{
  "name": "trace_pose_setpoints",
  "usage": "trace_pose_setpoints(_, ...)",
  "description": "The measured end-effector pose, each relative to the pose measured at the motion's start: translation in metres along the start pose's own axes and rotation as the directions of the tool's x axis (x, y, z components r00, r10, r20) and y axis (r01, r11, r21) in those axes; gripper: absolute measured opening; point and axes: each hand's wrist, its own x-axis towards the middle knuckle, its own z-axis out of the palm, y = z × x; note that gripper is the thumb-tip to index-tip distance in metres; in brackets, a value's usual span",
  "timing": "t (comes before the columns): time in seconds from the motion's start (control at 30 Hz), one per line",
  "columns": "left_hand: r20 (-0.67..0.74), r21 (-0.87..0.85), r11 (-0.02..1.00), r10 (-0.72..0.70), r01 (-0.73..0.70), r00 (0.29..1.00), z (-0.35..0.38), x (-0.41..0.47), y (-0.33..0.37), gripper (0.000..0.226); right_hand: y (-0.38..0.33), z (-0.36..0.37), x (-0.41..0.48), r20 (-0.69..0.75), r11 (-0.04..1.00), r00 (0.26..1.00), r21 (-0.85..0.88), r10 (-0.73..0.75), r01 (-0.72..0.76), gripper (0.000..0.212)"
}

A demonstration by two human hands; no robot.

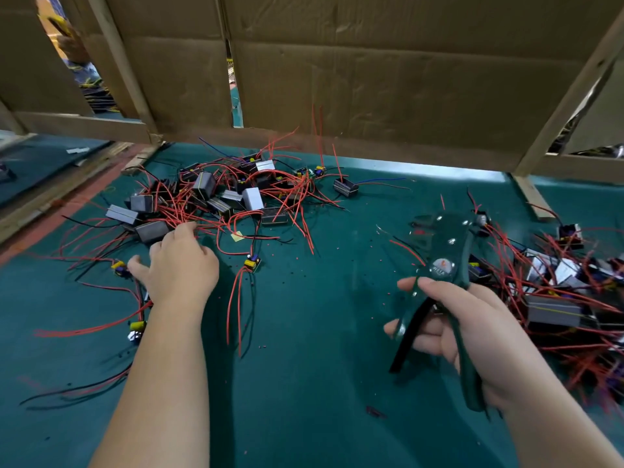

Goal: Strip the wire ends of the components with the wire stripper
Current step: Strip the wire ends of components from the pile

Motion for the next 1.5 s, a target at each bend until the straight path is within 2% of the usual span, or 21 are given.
trace_pose_setpoints(0.1, -0.059, -0.057, 0.998, -0.009, 0.006, 0.998, -0.001, 0.001, 0.002, 0.042, 0.003, -0.004, 0.002, -0.080, 0.997, 0.995, -0.031, 0.063, -0.066, 0.040)
trace_pose_setpoints(0.27, -0.193, -0.283, 0.959, -0.047, -0.009, 0.980, -0.011, -0.002, 0.004, 0.041, -0.002, -0.012, 0.006, -0.211, 0.999, 0.977, -0.045, -0.029, 0.021, 0.033)
trace_pose_setpoints(0.33, -0.239, -0.387, 0.915, 0.017, -0.112, 0.971, -0.015, -0.007, 0.006, 0.043, -0.003, -0.014, 0.007, -0.220, 0.998, 0.975, -0.055, -0.043, 0.032, 0.034)
trace_pose_setpoints(0.43, -0.293, -0.557, 0.754, 0.214, -0.348, 0.932, -0.020, -0.017, 0.012, 0.037, -0.001, -0.014, 0.006, -0.217, 0.996, 0.974, -0.071, -0.066, 0.052, 0.031)
trace_pose_setpoints(0.5, -0.235, -0.632, 0.632, 0.395, -0.448, 0.888, -0.019, -0.026, 0.017, 0.033, 0.000, -0.013, 0.005, -0.202, 0.994, 0.975, -0.075, -0.088, 0.074, 0.025)
trace_pose_setpoints(0.57, -0.096, -0.719, 0.551, 0.526, -0.425, 0.845, -0.014, -0.032, 0.023, 0.029, 0.001, -0.012, 0.004, -0.192, 0.995, 0.977, -0.059, -0.095, 0.085, 0.022)
trace_pose_setpoints(0.6, -0.043, -0.753, 0.530, 0.552, -0.389, 0.833, -0.012, -0.034, 0.024, 0.029, 0.002, -0.012, 0.003, -0.188, 0.995, 0.978, -0.050, -0.095, 0.087, 0.022)
trace_pose_setpoints(0.67, -0.055, -0.781, 0.508, 0.523, -0.363, 0.851, -0.009, -0.034, 0.021, 0.033, 0.004, -0.012, 0.002, -0.182, 0.995, 0.978, -0.037, -0.100, 0.095, 0.023)
trace_pose_setpoints(0.77, -0.265, -0.734, 0.537, 0.338, -0.417, 0.903, -0.013, -0.028, 0.017, 0.038, 0.009, -0.009, 0.001, -0.154, 0.991, 0.979, -0.023, -0.134, 0.132, 0.016)
trace_pose_setpoints(0.83, -0.421, -0.684, 0.575, 0.192, -0.449, 0.887, -0.016, -0.025, 0.016, 0.046, 0.011, -0.006, 0.000, -0.130, 0.985, 0.976, -0.020, -0.174, 0.173, 0.013)
trace_pose_setpoints(0.9, -0.489, -0.652, 0.593, 0.145, -0.471, 0.860, -0.015, -0.022, 0.014, 0.054, 0.013, -0.002, -0.001, -0.100, 0.978, 0.973, -0.012, -0.208, 0.208, 0.014)
trace_pose_setpoints(0.97, -0.413, -0.601, 0.660, 0.227, -0.451, 0.882, -0.015, -0.018, 0.011, 0.057, 0.016, 0.003, -0.004, -0.071, 0.978, 0.976, 0.017, -0.205, 0.206, 0.015)
trace_pose_setpoints(1.03, -0.260, -0.457, 0.783, 0.335, -0.422, 0.905, -0.013, -0.016, 0.009, 0.055, 0.021, 0.007, -0.005, -0.040, 0.985, 0.986, 0.054, -0.160, 0.162, 0.016)
trace_pose_setpoints(1.1, -0.106, -0.340, 0.863, 0.359, -0.373, 0.927, -0.010, -0.018, 0.009, 0.056, 0.024, 0.011, -0.004, -0.013, 0.992, 0.995, 0.080, -0.099, 0.099, 0.019)
trace_pose_setpoints(1.17, -0.010, -0.316, 0.884, 0.359, -0.343, 0.933, -0.009, -0.020, 0.009, 0.064, 0.025, 0.012, -0.001, -0.018, 0.994, 0.998, 0.096, -0.059, 0.060, 0.020)
trace_pose_setpoints(1.3, -0.017, -0.283, 0.894, 0.357, -0.347, 0.934, -0.010, -0.019, 0.005, 0.073, 0.022, 0.004, 0.009, -0.123, 0.990, 0.992, 0.135, -0.011, 0.027, 0.021)
trace_pose_setpoints(1.4, 0.034, -0.232, 0.917, 0.341, -0.325, 0.939, -0.011, -0.017, 0.002, 0.072, 0.017, -0.008, 0.015, -0.215, 0.981, 0.977, 0.192, 0.003, 0.039, 0.009)
trace_pose_setpoints(1.5, 0.102, -0.310, 0.906, 0.332, -0.287, 0.938, -0.011, -0.014, 0.000, 0.074, 0.012, -0.017, 0.020, -0.263, 0.977, 0.965, 0.205, -0.006, 0.062, 0.005)
